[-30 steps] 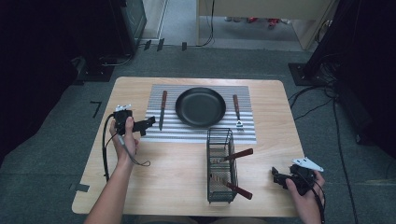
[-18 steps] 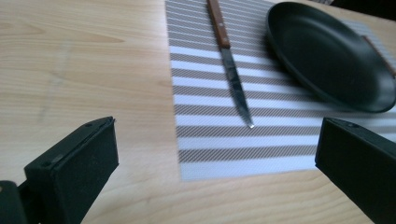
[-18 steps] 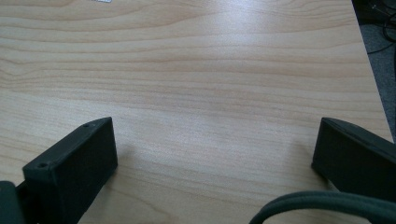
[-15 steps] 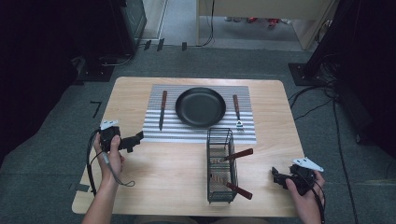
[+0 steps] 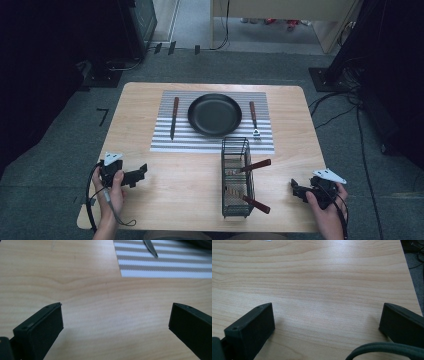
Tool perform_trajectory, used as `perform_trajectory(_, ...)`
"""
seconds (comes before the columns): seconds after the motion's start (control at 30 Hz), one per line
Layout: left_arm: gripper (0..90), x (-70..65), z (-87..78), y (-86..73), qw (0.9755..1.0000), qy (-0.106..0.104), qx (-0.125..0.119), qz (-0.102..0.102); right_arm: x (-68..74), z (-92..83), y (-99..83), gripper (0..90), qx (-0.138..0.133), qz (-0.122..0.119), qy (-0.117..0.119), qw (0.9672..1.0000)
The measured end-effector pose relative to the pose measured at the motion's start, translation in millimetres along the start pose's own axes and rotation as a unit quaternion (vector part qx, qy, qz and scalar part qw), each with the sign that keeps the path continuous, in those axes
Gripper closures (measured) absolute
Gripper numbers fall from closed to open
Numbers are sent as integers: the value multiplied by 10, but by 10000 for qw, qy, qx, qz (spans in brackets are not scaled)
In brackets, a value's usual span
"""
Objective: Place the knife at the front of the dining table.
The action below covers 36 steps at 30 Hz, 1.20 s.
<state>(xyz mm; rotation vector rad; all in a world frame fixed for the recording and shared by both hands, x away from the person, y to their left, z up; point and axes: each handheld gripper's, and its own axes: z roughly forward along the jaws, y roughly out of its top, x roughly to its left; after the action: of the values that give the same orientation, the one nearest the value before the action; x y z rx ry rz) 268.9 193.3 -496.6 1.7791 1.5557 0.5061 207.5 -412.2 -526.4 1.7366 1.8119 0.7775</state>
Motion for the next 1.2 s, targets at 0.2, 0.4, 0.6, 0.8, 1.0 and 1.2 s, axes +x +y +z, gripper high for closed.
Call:
perform_trajectory(0.2,0,59,-98,-184,9999,60,74,98,4,0,-1,0,-5,16,-15,10000)
perform_trajectory(0.4,0,78,-129,-321,9989,258,140,353,5,-1,-2,0,-5,18,-19,10000)
perform_trajectory(0.6,0,6,-47,-328,9961,552,327,603,6,-1,-2,0,-3,24,-20,10000)
perform_trajectory(0.8,0,-51,28,-304,9965,545,183,604,6,-2,-3,0,-4,25,-21,10000)
perform_trajectory(1.0,0,-56,28,-305,9966,558,189,583,6,-2,-3,0,-4,26,-22,10000)
perform_trajectory(1.2,0,-57,27,-305,9966,561,189,579,6,-2,-3,0,-4,26,-21,10000)
